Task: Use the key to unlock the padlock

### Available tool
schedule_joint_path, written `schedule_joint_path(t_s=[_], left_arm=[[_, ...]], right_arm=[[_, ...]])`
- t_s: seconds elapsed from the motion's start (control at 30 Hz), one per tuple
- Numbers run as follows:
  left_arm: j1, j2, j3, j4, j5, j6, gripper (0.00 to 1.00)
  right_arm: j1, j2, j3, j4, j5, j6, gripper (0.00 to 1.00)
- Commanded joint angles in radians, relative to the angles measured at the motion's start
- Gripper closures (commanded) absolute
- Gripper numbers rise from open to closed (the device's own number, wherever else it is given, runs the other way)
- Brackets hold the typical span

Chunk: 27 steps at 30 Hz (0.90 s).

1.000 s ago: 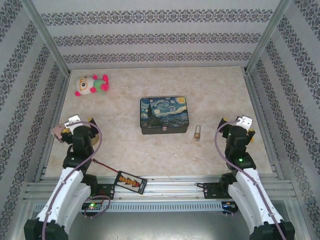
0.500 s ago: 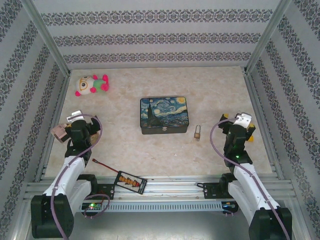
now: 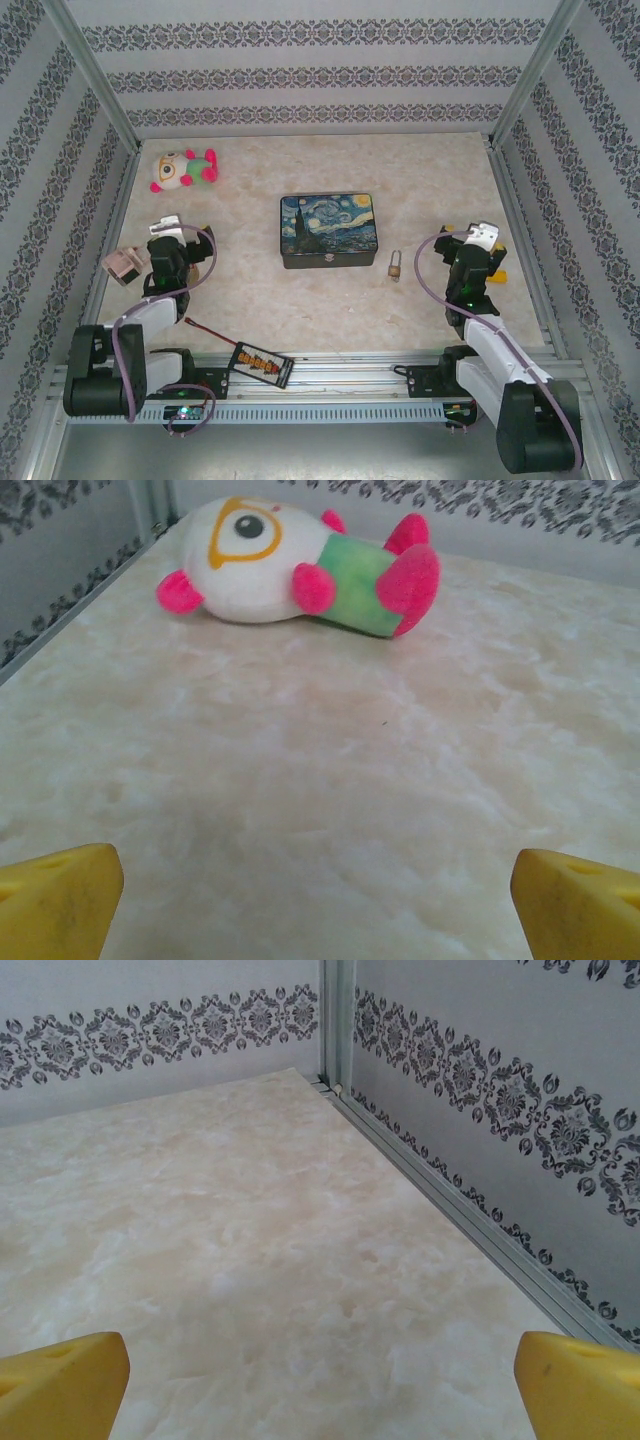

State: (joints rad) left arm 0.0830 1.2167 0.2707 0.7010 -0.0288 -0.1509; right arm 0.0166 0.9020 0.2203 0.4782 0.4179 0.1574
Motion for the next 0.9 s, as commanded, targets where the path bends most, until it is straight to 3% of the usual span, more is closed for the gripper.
schedule_joint_path(t_s=[0.0,0.1,0.4,0.5,0.57,0.67,0.87], left_arm=[[0.013,0.068,-0.025,0.267,0.084,0.04,0.01],[0.012,0.106,-0.01,0.243,0.132,0.068,0.01],[0.011,0.446,-0.076,0.721,0.261,0.095,0.01],[0.012,0.39,-0.057,0.591,0.295,0.118,0.01],[0.012,0.404,0.004,0.508,0.388,0.14,0.01],[0.01,0.372,0.103,0.275,0.406,0.169,0.01],[0.011,0.384,0.086,0.323,0.398,0.154,0.01]], right_arm=[[-0.01,0.04,0.019,0.08,-0.024,0.015,0.02],[-0.013,0.077,0.021,0.107,-0.04,0.03,0.02],[-0.017,0.171,0.011,0.223,-0.095,0.027,0.02],[-0.018,0.204,0.006,0.263,-0.104,0.024,0.02],[-0.02,0.236,-0.005,0.325,-0.124,0.024,0.02],[-0.02,0.284,-0.017,0.391,-0.151,0.02,0.02],[-0.02,0.351,-0.022,0.48,-0.191,-0.022,0.02]])
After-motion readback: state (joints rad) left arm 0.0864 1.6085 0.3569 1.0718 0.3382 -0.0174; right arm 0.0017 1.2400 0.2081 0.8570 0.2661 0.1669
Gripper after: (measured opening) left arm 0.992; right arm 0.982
